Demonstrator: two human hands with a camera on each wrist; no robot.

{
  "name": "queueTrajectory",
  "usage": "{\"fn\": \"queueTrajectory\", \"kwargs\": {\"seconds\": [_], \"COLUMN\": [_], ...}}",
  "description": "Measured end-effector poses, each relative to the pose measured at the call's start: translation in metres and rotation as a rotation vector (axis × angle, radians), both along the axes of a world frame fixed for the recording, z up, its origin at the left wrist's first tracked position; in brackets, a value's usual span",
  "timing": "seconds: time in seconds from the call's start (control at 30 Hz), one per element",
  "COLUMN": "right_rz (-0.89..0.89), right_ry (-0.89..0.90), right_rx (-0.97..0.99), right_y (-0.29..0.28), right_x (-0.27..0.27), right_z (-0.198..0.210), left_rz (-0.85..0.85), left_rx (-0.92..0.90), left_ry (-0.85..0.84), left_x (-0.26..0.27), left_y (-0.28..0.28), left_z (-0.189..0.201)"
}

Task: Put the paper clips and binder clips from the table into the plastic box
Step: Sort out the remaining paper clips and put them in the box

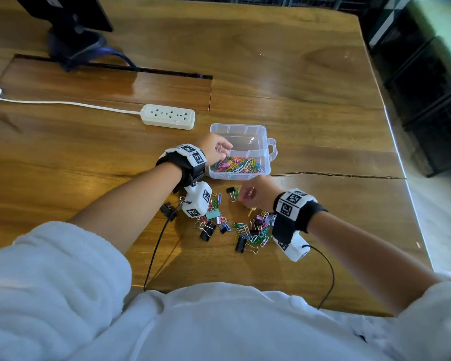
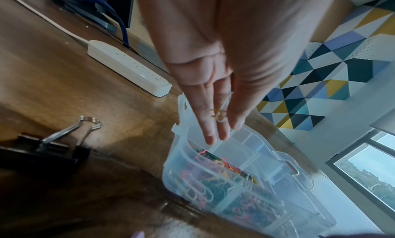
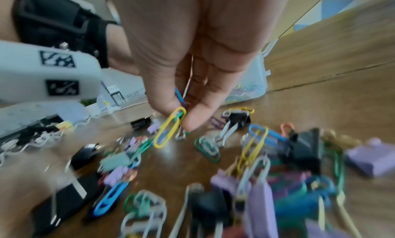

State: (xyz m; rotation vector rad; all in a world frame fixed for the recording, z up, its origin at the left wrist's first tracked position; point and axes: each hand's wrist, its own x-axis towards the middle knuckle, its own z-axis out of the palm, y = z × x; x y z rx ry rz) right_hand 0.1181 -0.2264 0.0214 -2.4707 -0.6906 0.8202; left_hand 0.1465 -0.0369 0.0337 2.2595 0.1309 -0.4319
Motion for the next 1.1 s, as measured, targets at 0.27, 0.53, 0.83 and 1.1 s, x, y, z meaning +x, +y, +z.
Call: {"fn": "queueTrajectory", "kwargs": {"seconds": [0.27, 0.53, 0.83, 1.1], "right_rz": [-0.271, -0.429, -0.343, -0.034], "right_ry": [-0.1, -0.099, -0.099, -0.192], "right_rx": [0.155, 0.173, 0.123, -0.011], "right_y": [0.003, 0.008, 0.002, -0.013], "right_x": [0.05, 0.067, 0.057, 0.014], "right_z": [0.021, 0.015, 0.015, 0.022], "left_rz": [0.0, -0.058, -0.203, -0.413], "left_rx": [-0.032, -0.046, 0.106, 0.267], "left_ry": [-0.006, -0.065, -0.11, 0.094], "left_x": [-0.003, -0.013, -0.042, -0.077], "left_y": [0.0, -0.004, -0.006, 0.004], "left_z": [-0.004, 0.004, 0.015, -0.004]}}
